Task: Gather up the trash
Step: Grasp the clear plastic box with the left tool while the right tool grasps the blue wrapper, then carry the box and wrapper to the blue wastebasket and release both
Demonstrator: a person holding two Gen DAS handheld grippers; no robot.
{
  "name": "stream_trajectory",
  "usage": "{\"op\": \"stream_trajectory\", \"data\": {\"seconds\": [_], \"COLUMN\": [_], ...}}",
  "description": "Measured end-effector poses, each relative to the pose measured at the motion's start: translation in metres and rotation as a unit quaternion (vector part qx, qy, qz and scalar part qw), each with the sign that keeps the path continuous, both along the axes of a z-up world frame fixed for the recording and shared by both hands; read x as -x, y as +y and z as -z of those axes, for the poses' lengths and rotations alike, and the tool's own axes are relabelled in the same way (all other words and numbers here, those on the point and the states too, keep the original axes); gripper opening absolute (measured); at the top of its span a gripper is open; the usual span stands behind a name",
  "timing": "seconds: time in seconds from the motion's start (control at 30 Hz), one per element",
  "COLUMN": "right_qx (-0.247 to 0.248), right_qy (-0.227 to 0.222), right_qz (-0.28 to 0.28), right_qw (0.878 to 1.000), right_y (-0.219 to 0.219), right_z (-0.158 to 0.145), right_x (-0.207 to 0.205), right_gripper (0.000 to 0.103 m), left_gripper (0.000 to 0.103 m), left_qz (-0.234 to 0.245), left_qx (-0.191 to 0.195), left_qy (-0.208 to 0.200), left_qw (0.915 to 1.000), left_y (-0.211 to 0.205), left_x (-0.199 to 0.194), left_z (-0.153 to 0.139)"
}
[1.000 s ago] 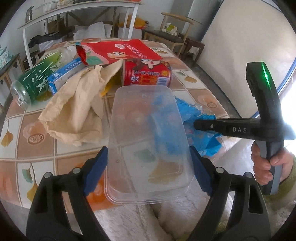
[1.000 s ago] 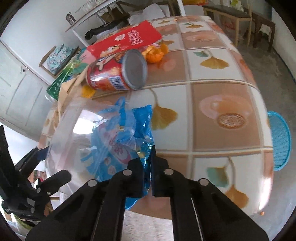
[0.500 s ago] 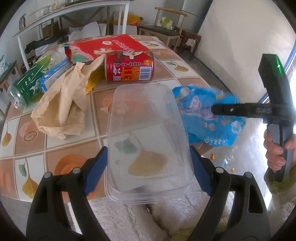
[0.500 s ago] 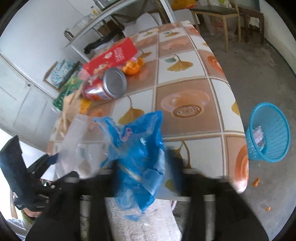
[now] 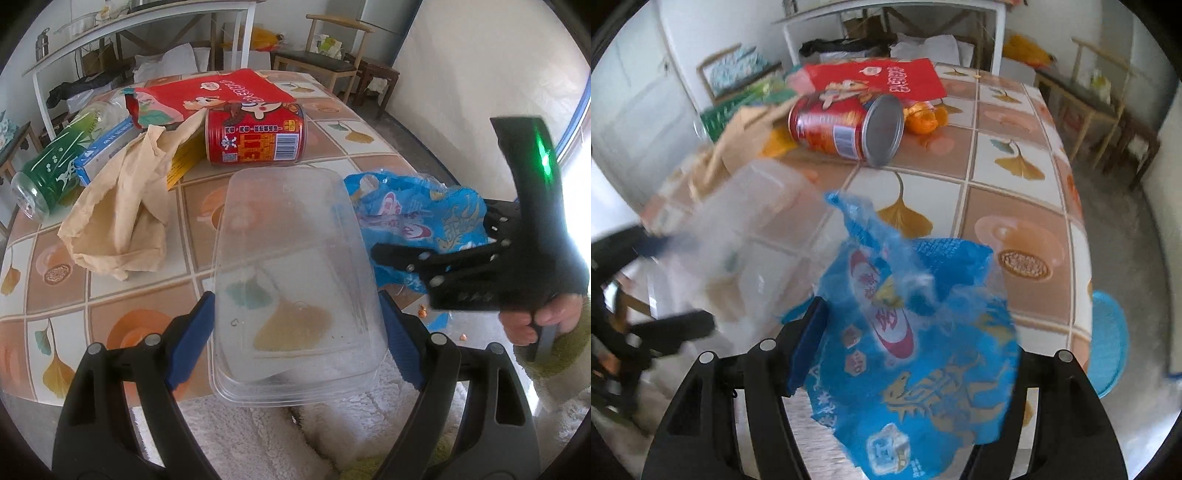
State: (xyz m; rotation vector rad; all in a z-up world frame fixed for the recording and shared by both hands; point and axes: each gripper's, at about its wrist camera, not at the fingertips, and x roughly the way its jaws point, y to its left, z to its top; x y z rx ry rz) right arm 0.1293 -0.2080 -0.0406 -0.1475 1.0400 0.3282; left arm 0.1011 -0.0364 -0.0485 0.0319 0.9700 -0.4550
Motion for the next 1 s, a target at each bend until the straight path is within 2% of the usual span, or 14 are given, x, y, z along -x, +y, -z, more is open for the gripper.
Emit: {"op": "stream_trajectory", "data": {"seconds": [0.1,0.17,0.3,0.37,0.47,0.63,1.0], "right_qx": [0.013,0.014,0.01,0.005,-0.003,-0.032,-0.107], "right_qy": [-0.008,-0.007,-0.01,-0.01,-0.009,-0.008,-0.015], "right_qz": [-0.001,0.009,0.024,0.029,0.048,0.08,0.129], "right_qw": [1.0,1.0,1.0,1.0,0.999,0.996,0.986], "right_y": [0.002,-0.003,-0.01,-0.01,-0.014,-0.028,-0.075], "right_z": [0.0,-0.001,-0.002,-0.003,-0.003,-0.004,-0.016], "right_x": [0.002,0.002,0.001,0.001,-0.001,-0.002,0.006], "right_gripper": [0.059,0.049,0.036,0.022,0.013,0.007,0.006], "left_gripper": [0.082,0.082,0.083,0.083,0.083,0.083,0.081], "left_qz": [0.001,0.003,0.007,0.007,0.005,0.004,-0.002], "left_qx": [0.005,0.006,-0.001,-0.008,-0.018,-0.031,-0.01], "left_qy": [0.0,-0.002,-0.002,-0.002,-0.001,-0.004,-0.004], "left_qw": [1.0,1.0,1.0,0.9999,0.9998,0.9995,0.9999], "left_y": [0.003,0.003,0.001,-0.002,-0.007,-0.013,-0.013], "left_x": [0.0,0.0,-0.002,-0.005,-0.007,-0.009,-0.005], "left_z": [0.0,0.0,0.0,0.001,0.002,0.003,-0.006]}}
